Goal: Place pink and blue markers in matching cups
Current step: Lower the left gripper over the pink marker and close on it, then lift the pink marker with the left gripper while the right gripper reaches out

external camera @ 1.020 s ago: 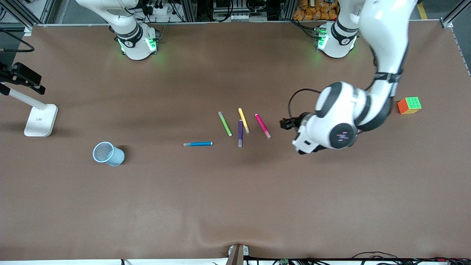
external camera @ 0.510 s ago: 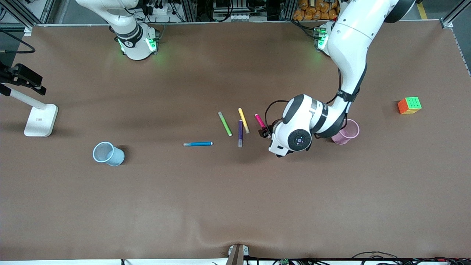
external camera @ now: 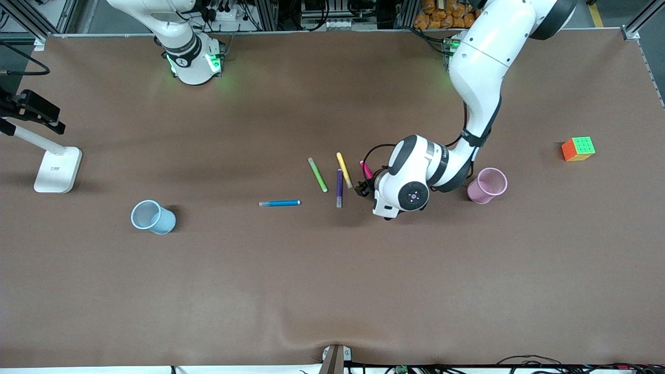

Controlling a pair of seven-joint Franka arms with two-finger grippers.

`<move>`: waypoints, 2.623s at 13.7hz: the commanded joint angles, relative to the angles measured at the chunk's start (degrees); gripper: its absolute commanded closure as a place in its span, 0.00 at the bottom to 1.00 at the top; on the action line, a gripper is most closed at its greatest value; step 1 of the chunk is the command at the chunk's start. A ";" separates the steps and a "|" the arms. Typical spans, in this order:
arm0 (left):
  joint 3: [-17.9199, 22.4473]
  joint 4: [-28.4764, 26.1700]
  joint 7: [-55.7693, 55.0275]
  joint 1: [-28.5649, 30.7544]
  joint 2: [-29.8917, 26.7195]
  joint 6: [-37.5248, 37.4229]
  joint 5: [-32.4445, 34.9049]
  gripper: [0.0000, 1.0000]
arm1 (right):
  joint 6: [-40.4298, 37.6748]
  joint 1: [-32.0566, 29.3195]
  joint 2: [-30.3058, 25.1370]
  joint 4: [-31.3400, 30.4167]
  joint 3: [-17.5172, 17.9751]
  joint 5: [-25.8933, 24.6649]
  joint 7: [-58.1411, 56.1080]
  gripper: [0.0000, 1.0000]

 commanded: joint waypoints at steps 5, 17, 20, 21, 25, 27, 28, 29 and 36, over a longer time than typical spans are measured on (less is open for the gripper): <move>0.50 -3.52 -0.31 0.28 -0.41 3.60 -4.39 0.00 | 0.12 -0.40 -0.26 -0.22 0.32 -0.13 -0.65 0.00; 0.85 -2.73 0.30 1.86 1.52 6.06 -4.30 0.19 | 0.21 -0.31 -0.26 -0.40 0.41 -0.13 -0.65 0.00; 0.85 -2.65 0.39 1.86 2.40 6.85 -4.30 0.28 | 0.21 -0.31 -0.18 -0.40 0.41 -0.13 -0.65 0.00; 0.85 -2.56 0.48 1.86 2.49 7.03 -4.30 0.30 | 0.21 -0.31 -0.17 -0.40 0.41 -0.13 -0.65 0.00; 0.85 -2.56 1.62 1.86 2.58 7.12 -4.13 0.57 | 1.08 0.13 -0.17 -1.44 0.50 -0.13 -0.47 0.00; 0.85 -2.56 2.41 1.86 2.58 8.25 -4.04 0.74 | 2.13 1.44 0.00 -2.24 0.68 -0.13 -0.21 0.00; 0.85 -2.56 2.76 1.86 2.58 8.69 -4.30 0.82 | 3.01 2.58 0.52 -2.85 0.68 -0.05 0.40 0.00; 0.85 -2.56 2.77 1.86 2.58 8.96 -4.30 0.86 | 4.50 4.07 0.88 -3.90 0.68 -0.05 0.58 0.00; 0.94 -2.30 1.71 4.06 -1.63 8.52 -3.78 1.00 | 11.27 10.31 7.37 -6.72 0.76 4.08 0.58 0.00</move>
